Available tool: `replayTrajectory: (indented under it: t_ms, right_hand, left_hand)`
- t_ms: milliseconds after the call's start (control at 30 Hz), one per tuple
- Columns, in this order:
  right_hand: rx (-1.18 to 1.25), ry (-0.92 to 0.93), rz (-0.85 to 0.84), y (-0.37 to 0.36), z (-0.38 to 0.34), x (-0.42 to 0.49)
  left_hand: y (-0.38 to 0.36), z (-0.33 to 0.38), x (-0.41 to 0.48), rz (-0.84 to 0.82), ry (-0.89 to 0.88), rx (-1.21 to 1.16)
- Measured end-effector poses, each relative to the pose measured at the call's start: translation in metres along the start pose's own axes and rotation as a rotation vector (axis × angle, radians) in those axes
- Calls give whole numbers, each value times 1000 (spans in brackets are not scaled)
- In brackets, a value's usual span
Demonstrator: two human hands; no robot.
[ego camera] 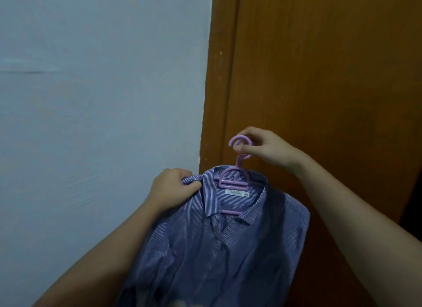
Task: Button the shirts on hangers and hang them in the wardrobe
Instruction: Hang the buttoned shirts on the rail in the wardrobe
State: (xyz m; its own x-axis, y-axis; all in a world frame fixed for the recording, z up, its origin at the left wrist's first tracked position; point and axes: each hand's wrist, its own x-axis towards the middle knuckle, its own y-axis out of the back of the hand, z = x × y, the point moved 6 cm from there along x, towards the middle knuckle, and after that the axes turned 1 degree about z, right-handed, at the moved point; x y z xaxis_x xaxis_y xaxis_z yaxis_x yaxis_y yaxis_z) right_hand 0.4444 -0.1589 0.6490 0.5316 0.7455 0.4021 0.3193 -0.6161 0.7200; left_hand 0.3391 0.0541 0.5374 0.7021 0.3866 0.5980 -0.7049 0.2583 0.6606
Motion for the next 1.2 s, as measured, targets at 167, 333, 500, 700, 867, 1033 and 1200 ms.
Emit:
replayTrajectory:
  t_ms: [167, 333, 500, 700, 867, 1033, 1200]
  right_hand:
    - [-358, 8, 51, 30, -30, 2]
    - [-385, -55, 154, 81, -23, -3]
    - [-470, -211, 21, 87, 11, -17]
    - [-468, -246, -14, 123, 8, -42]
    - [-380, -255, 146, 165, 5, -69]
    - [-193, -268, 331, 202, 7, -123]
    - [-309, -619, 260, 226, 47, -217]
  left_hand:
    - [-3, 27, 23, -38, -63, -104]
    - [-10, 51, 53, -230, -208, -209]
    - [-13, 102, 55, -241, -312, -270]
    - [-61, 160, 40, -406, -446, -101]
    - [-90, 202, 35, -464, -530, -390]
    - [-97, 240, 42, -317, -512, -546]
    - [-100, 262, 48, -292, -455, -644]
